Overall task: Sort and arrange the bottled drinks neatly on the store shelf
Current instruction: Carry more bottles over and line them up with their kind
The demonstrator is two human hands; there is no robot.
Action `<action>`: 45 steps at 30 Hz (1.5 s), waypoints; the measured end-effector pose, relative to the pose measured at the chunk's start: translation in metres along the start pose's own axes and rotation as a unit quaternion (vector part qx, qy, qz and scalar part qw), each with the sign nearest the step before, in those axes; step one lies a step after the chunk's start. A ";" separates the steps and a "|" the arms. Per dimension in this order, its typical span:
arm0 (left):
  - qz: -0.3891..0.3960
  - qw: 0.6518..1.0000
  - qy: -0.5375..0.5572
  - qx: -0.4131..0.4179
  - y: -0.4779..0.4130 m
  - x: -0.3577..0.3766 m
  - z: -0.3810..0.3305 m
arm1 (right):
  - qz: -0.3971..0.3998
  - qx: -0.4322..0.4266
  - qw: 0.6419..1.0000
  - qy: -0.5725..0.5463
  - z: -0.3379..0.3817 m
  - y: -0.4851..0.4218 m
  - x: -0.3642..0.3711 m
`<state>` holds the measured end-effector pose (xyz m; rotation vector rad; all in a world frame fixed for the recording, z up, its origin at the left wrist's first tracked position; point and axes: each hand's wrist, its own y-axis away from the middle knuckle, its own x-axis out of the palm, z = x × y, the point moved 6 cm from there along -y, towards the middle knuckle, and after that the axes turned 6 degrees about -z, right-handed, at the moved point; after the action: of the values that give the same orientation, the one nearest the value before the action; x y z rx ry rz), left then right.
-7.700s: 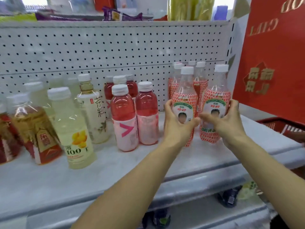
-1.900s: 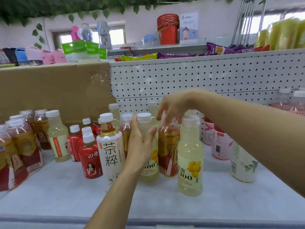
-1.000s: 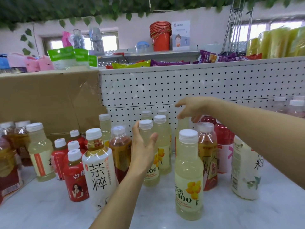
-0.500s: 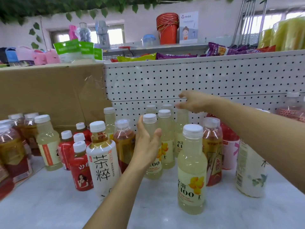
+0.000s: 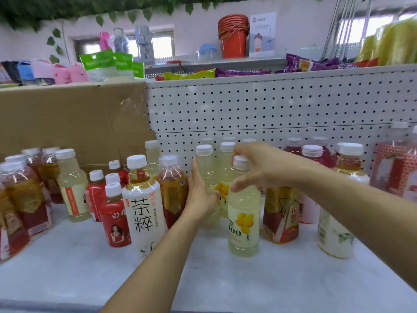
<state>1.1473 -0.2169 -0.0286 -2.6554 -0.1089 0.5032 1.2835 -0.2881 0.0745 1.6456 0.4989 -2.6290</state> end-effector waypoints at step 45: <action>0.098 0.995 0.036 -0.006 0.081 0.056 -0.055 | -0.150 -0.004 0.939 -0.311 -0.091 0.091 0.059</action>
<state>1.2187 -0.3030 -0.0357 -2.7065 0.1717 0.4676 1.3517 -0.3407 -0.0376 0.6858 0.7623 -3.1251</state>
